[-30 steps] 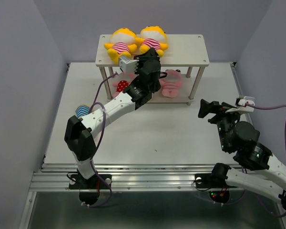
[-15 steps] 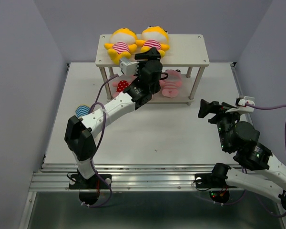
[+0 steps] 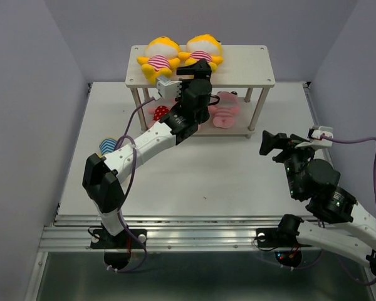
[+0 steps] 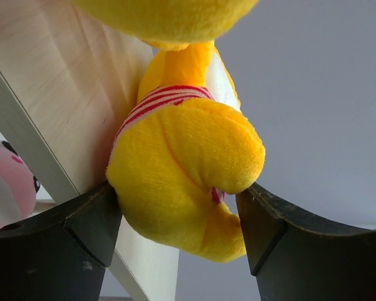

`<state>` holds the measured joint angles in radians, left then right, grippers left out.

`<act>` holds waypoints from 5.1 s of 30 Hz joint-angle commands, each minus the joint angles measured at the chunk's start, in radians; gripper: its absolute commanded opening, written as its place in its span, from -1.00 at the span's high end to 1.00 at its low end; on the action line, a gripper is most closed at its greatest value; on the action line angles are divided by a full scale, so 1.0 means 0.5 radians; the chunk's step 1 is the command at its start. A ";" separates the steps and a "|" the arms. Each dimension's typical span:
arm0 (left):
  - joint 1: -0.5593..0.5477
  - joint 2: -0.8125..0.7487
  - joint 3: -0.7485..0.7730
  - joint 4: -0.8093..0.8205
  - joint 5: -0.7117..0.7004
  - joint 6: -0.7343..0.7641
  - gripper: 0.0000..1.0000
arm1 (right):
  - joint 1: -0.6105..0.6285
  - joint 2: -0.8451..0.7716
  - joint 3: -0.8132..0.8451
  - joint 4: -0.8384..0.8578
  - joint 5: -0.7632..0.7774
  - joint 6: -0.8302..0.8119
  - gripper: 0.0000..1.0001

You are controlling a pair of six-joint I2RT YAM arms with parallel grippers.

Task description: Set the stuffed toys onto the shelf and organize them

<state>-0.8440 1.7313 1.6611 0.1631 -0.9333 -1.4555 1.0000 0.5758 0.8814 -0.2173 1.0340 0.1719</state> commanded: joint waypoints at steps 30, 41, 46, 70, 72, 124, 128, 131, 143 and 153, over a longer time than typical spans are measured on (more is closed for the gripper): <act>-0.021 -0.336 -0.156 0.367 0.142 0.484 -0.98 | 0.000 0.103 0.001 0.066 -0.175 -0.083 -1.00; -0.018 -0.312 -0.113 0.340 0.207 0.576 -0.98 | 0.000 0.137 0.017 0.036 -0.221 -0.098 -1.00; -0.015 -0.352 -0.141 0.340 0.241 0.607 -0.98 | 0.000 0.167 0.026 0.020 -0.252 -0.098 -1.00; -0.012 -0.729 -0.739 0.425 0.421 0.546 -0.98 | 0.000 0.306 0.099 -0.029 -0.411 -0.098 -1.00; -0.012 -0.760 -0.779 0.429 0.452 0.552 -0.98 | 0.000 0.318 0.106 -0.029 -0.423 -0.098 -1.00; 0.099 -2.269 -2.037 -1.253 0.308 0.303 -0.98 | -0.582 1.836 1.483 0.281 -1.270 0.153 -0.56; 0.139 -2.266 -2.040 -1.256 0.314 0.303 -0.98 | -0.607 1.855 1.495 0.278 -1.304 0.159 -0.56; 0.203 -2.254 -2.037 -1.265 0.357 0.312 -0.98 | -0.629 1.867 1.501 0.281 -1.304 0.159 -0.56; 0.537 -2.128 -2.052 -1.161 0.673 0.509 -0.98 | -0.666 1.861 1.498 0.278 -1.261 0.104 -0.58; 0.740 -2.045 -1.994 -1.243 0.759 0.598 -0.98 | -0.666 1.840 1.498 0.278 -1.270 0.067 -0.61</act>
<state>-0.5022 0.7013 0.6426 -0.4469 -0.5644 -1.2018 0.6735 1.5135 1.5822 -0.1318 0.3931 0.2302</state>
